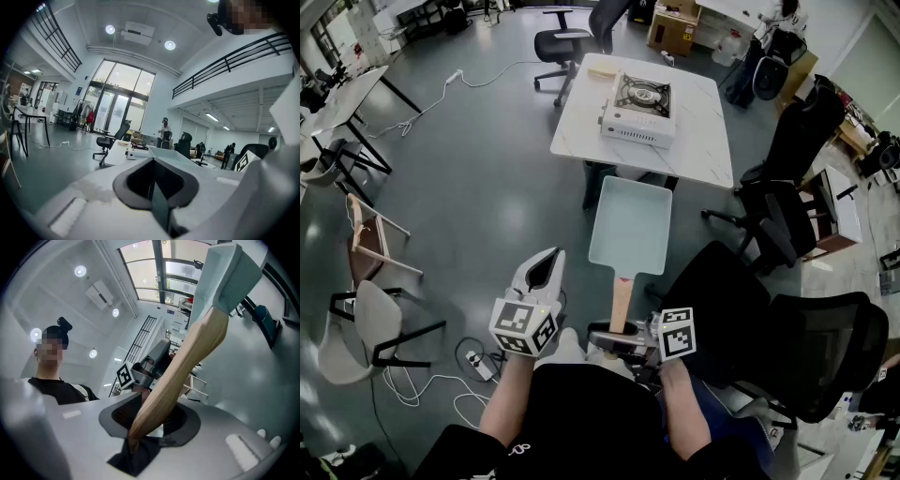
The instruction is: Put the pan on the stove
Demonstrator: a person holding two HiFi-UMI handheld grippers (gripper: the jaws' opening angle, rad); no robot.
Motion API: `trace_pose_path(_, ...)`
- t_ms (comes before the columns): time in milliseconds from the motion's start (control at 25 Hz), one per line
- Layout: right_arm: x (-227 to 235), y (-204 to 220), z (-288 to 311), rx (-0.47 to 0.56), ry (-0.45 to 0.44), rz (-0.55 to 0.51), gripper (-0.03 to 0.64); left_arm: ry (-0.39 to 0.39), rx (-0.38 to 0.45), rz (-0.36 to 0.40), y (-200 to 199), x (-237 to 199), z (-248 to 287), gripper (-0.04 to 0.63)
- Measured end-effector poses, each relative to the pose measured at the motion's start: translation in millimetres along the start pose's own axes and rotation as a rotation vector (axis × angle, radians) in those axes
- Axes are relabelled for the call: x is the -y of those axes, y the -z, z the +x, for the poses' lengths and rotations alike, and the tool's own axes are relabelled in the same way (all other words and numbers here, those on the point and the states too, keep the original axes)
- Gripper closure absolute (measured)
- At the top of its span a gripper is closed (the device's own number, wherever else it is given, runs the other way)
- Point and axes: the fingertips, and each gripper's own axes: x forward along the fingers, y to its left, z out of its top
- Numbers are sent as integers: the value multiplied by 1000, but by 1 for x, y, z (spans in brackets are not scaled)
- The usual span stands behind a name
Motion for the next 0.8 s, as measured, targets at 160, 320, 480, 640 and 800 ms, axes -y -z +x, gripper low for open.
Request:
trace_pose_path(160,-2,2,-3,-8,-8,-1,494,1,2,-4,0,5,-1,606)
trace_pose_path(320,-3,0,-3,-18,-14,-12,494,2,8,-8,-3,5,0,606)
trace_pose_path(480,-4,-2,-5,-11,-26,-10,489,0,16,-3,-6,8,0,604)
trace_pose_path(640,-5,-4,-8,-9,-30,-15,488,-1,26,2,-9,11,1,604)
trace_pose_path(800,-3,-7,-14,-18,-25,-24,488,-6,28,2,-9,13,4,605)
